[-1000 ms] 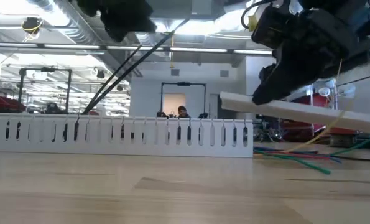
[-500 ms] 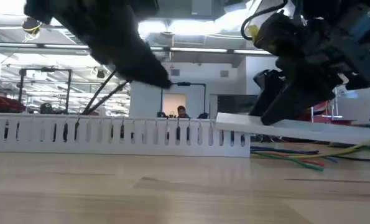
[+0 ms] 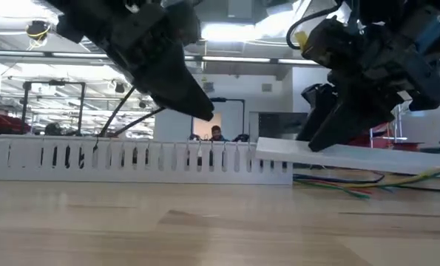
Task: Ziptie cables
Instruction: Close the white cable duct
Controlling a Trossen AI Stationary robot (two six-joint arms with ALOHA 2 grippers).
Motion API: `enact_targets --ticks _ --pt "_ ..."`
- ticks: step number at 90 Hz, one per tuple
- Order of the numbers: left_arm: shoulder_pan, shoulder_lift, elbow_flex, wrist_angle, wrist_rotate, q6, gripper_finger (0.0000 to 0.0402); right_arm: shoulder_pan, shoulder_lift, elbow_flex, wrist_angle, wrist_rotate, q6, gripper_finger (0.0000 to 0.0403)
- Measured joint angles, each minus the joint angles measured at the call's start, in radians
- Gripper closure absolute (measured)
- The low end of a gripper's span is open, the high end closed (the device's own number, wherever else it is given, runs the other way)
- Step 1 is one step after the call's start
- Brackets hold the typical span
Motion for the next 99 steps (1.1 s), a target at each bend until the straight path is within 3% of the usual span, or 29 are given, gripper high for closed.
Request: enact_targets --ticks 15,32,59,75,99 --pt "0.022 0.076 0.005 0.010 0.047 0.003 0.0168 0.000 0.000 0.000 0.001 0.002 -0.002 0.0224" --pt "0.021 0.140 0.060 0.007 0.031 0.051 0.0129 0.000 0.000 0.000 0.000 0.004 -0.002 0.0224" --pt "0.024 0.126 0.181 -0.149 -0.037 0.139 0.0125 0.000 0.000 0.000 -0.016 0.006 -0.002 0.0223" --pt "0.050 0.136 0.183 -0.158 -0.055 0.196 0.0125 0.000 0.000 0.001 -0.019 0.001 -0.001 0.0223" --pt "0.097 0.185 0.151 -0.115 0.078 0.129 0.0125 0.000 0.000 0.001 -0.021 -0.006 -0.002 0.0223"
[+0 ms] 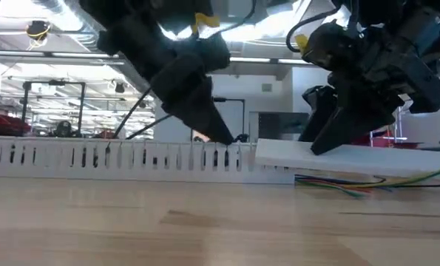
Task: Ziptie cables
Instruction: Close the white cable duct
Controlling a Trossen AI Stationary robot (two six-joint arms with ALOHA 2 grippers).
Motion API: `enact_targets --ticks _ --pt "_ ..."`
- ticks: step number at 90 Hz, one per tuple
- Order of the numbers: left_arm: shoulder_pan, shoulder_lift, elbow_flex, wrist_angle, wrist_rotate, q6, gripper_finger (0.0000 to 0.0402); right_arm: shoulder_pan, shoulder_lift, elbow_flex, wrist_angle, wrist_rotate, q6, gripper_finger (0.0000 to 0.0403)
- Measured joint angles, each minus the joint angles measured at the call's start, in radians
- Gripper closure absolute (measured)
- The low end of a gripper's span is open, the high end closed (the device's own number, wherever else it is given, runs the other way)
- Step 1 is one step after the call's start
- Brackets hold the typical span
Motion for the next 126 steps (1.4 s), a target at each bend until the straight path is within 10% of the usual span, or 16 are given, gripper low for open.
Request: enact_targets --ticks 61,86,126 --pt "-0.020 0.094 -0.002 0.095 0.024 -0.007 0.0168 0.000 -0.003 0.003 0.019 0.041 0.009 0.0223" --pt "-0.021 0.094 -0.002 0.092 0.024 -0.012 0.0167 0.029 -0.013 0.198 -0.344 0.105 -0.006 0.0220" --pt "-0.028 0.094 -0.002 0.094 0.024 -0.035 0.0167 0.179 0.129 0.280 -0.324 0.311 0.079 0.0063"
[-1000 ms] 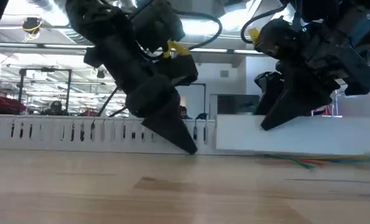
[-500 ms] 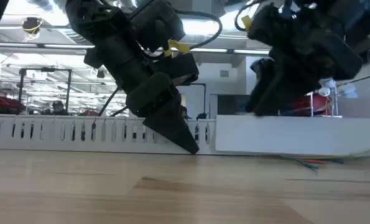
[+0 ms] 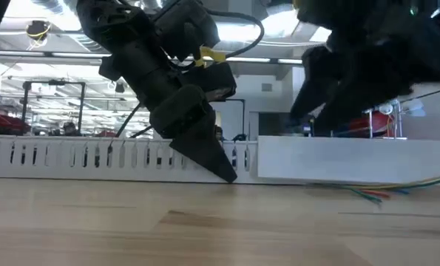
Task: Ziptie cables
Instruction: Close the white cable duct
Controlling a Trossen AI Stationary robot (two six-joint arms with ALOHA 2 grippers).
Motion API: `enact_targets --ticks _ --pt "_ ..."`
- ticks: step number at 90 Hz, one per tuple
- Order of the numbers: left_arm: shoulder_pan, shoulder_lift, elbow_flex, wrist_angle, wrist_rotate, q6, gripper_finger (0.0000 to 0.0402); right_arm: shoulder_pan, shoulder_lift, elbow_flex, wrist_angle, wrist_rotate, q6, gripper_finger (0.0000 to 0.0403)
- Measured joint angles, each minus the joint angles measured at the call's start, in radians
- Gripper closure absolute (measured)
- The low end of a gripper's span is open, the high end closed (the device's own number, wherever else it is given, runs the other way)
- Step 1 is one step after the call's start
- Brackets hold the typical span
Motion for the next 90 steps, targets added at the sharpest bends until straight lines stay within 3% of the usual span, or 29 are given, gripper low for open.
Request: enact_targets --ticks 15,20,55,90 --pt "0.000 0.000 0.000 0.000 0.000 -0.004 0.0167 0.082 0.091 0.039 0.018 0.296 0.001 0.0065" --pt "0.000 0.000 0.000 0.000 0.000 -0.007 0.0167 0.102 0.115 0.055 0.012 0.346 0.002 0.0070" --pt "-0.005 0.000 0.000 0.002 -0.001 -0.024 0.0167 0.108 0.260 0.077 -0.036 0.412 0.030 0.0104" --pt "-0.005 0.000 0.000 0.003 -0.007 -0.032 0.0167 0.090 0.278 0.079 -0.111 0.411 0.108 0.0133"
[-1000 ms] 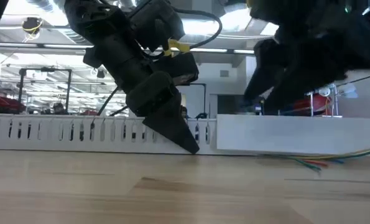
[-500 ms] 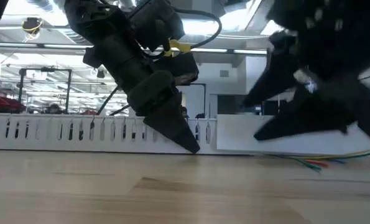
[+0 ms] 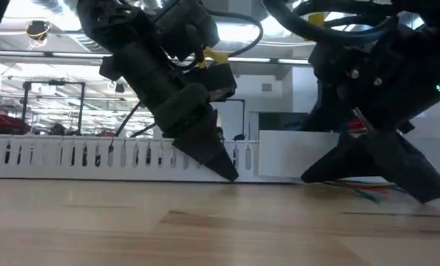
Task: Ziptie cables
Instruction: Close the white cable duct
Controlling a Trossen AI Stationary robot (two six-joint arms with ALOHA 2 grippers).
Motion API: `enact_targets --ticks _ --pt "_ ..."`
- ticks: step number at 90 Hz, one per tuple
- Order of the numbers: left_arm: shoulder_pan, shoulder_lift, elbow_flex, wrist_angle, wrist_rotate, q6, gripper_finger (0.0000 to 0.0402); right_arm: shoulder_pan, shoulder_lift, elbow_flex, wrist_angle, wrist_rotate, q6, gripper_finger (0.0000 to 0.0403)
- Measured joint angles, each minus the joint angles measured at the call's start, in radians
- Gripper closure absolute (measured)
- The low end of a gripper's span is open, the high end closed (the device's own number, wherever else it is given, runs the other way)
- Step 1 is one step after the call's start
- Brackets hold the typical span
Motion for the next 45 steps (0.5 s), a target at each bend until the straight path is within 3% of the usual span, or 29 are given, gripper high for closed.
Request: enact_targets --ticks 26,45 --pt "-0.001 0.000 0.000 -0.001 0.010 0.003 0.0167 -0.002 -0.002 0.038 -0.059 -0.115 0.029 0.0192" --pt "-0.006 -0.001 0.000 -0.011 0.011 0.010 0.0167 0.000 -0.023 0.120 -0.270 -0.288 0.093 0.0294"
